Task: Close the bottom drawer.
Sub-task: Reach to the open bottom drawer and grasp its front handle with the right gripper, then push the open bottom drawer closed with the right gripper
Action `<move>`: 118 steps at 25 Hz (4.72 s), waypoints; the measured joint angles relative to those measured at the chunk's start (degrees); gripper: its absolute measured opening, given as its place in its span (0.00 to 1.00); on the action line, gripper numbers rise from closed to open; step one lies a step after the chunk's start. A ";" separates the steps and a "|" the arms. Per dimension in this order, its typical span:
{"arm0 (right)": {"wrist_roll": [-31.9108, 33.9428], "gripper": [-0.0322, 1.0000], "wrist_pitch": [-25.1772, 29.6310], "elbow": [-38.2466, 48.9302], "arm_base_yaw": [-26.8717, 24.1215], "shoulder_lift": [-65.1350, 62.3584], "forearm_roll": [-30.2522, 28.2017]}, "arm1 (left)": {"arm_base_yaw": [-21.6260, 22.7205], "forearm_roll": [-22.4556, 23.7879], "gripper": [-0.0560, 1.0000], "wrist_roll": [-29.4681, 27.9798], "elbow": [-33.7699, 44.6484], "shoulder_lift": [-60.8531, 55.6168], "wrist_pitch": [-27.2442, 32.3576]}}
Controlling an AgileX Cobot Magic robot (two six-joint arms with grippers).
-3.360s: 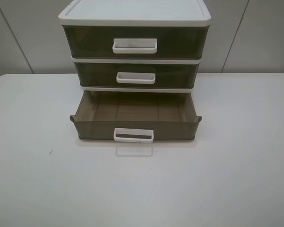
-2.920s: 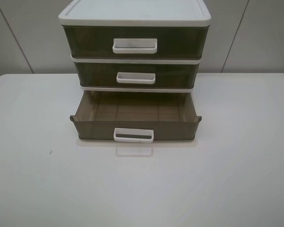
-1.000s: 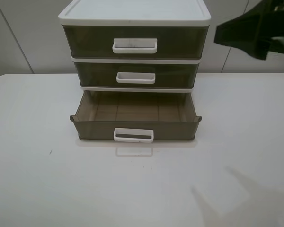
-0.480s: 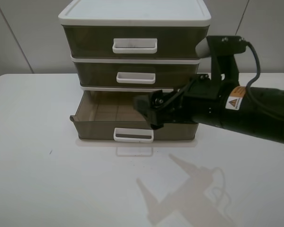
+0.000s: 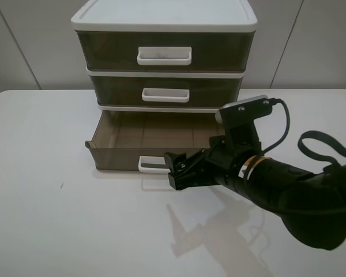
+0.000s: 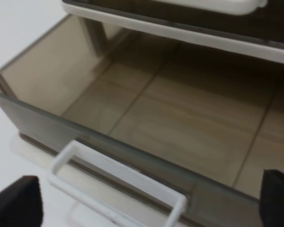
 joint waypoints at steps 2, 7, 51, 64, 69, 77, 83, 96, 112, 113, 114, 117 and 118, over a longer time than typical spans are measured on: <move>-0.24 0.50 -0.42 0.00 1.24 0.86 1.69 | 0.00 0.00 0.73 0.00 0.00 0.00 0.00; -0.67 0.10 -2.41 0.00 3.78 1.10 0.61 | 0.00 0.00 0.73 0.00 0.00 0.00 0.00; -0.61 0.05 -13.09 -13.73 3.28 23.41 -3.80 | 0.00 0.00 0.73 0.00 0.00 0.00 0.00; -0.57 0.05 -13.52 -14.08 2.41 23.41 0.61 | 0.00 0.00 0.73 0.00 0.00 0.00 0.00; -0.57 0.05 -12.82 -15.92 1.67 23.47 2.93 | 0.00 0.00 0.73 0.00 0.00 0.00 0.00; -0.63 0.05 -8.72 -20.83 -0.43 23.66 4.99 | 0.00 0.00 0.73 0.00 0.00 0.00 0.00; -0.63 0.05 -8.56 -21.75 -1.56 23.77 4.99 | 0.00 0.00 0.73 0.00 0.00 0.00 0.00; -0.52 0.05 -8.99 -27.40 -3.13 28.71 6.49 | 0.00 0.00 0.73 0.00 0.00 0.00 0.00; -0.52 0.05 -10.69 -32.01 -4.32 31.54 11.20 | 0.00 0.00 0.73 0.00 0.00 0.00 0.00; -0.52 0.05 -10.69 -32.07 -4.40 31.54 11.34 | 0.00 0.00 0.73 0.00 0.00 0.00 0.00; -0.56 0.05 -10.69 -32.18 -4.44 31.54 11.41 | 0.00 0.00 0.73 0.00 0.00 0.00 0.00; -0.63 0.05 -10.64 -32.18 -4.44 31.56 11.41 | 0.00 0.00 0.73 0.00 0.00 0.00 0.00; -0.63 0.05 -10.50 -32.18 -4.44 31.56 11.41 | 0.00 0.00 0.73 0.00 0.00 0.00 0.00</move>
